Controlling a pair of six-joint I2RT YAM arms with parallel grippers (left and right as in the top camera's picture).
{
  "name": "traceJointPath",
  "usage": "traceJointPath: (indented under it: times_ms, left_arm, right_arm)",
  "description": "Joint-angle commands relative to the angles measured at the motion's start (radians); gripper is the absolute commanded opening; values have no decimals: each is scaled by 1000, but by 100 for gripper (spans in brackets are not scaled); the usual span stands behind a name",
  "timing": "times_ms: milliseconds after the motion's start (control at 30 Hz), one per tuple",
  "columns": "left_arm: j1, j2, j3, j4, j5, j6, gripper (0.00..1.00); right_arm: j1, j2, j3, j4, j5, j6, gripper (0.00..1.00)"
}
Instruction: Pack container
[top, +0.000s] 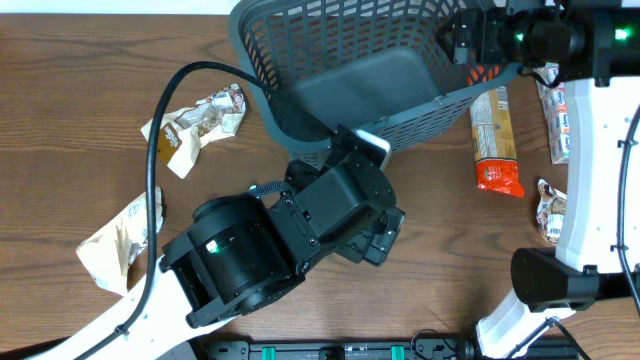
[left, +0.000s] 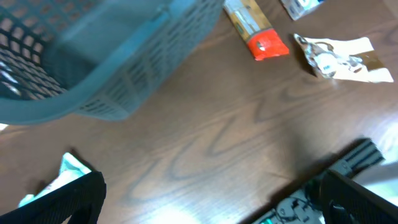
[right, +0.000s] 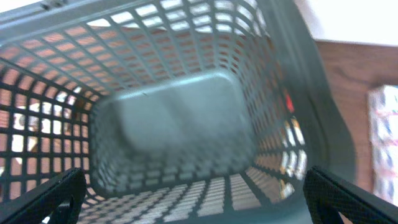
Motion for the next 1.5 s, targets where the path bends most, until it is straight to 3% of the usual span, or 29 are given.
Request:
traceJointPath:
  times_ms: [0,333,933,1000,1067,1167,1200,1267,1333,1367,1400,1467]
  left_arm:
    - [-2,0,18,-2,69,-6,99]
    - [-3,1,8,-3,211,-6,99]
    - [-33,106,-18,-60,206,-6,100]
    - [-33,129,-18,-60,206,-6,93]
    - [-33,147,-18,-59,206,-10,79]
    - [-33,165,-18,-59,201,-10,70]
    - [-33,167,-18,-59,195,-10,66]
    - [-33,168,-18,-60,172,-10,43]
    - [-33,168,-18,-60,137,-16,12]
    - [-33,168,-18,-61,114,-30,6]
    - [-32,168,-18,-65,79,-56,6]
    - [-32,168,-18,-77,-5,-118,6]
  right_arm:
    - [-9,3,10,33,-106,-44,99]
    - [-8,65,8,36,-112,-70,99]
    - [-13,167,8,33,-18,-17,99]
    - [-15,167,8,35,1,-17,99]
    - [-16,168,8,39,0,-12,99]
    - [-16,168,8,42,0,-3,98]
    - [-16,169,8,41,1,-3,95]
    - [-16,169,7,39,1,-3,79]
    - [-16,169,7,38,1,-3,43]
    - [-16,169,7,38,2,-3,21]
    - [-16,169,7,39,6,-3,1]
    - [-16,169,7,37,14,-3,1]
